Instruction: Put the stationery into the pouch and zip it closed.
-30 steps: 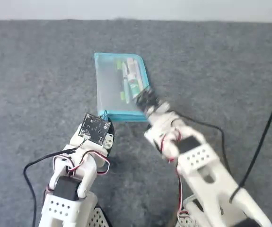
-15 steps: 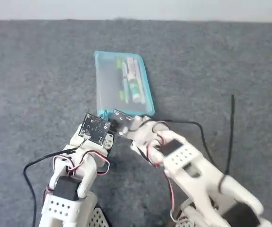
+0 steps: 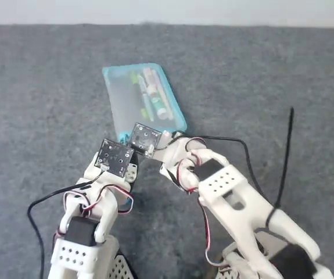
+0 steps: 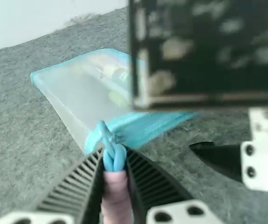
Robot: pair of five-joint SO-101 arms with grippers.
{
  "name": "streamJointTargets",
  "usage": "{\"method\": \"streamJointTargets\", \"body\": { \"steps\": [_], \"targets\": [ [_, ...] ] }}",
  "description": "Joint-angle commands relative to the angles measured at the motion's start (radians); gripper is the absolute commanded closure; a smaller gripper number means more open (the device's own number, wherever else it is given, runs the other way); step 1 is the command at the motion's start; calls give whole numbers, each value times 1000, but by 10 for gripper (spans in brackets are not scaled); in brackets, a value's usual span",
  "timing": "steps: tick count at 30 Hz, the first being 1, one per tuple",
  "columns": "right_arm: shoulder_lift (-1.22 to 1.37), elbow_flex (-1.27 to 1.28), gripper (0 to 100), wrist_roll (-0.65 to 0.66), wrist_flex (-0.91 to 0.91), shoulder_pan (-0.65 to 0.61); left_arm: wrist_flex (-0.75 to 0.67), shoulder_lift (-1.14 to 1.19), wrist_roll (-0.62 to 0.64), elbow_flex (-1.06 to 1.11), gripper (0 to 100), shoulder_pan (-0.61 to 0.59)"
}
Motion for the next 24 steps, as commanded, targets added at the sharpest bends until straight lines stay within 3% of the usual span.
{"method": "streamJointTargets", "body": {
  "steps": [1, 10, 24],
  "targets": [
    [-122, 25, 812, 6, -35, 18, -21, -9, -6, -50, 987, 11],
    [-107, 34, 811, -35, -145, 70, 2, -14, -6, -59, 988, 12],
    [99, -77, 734, 58, -143, 4, 2, -12, -6, -61, 988, 12]
  ]
}}
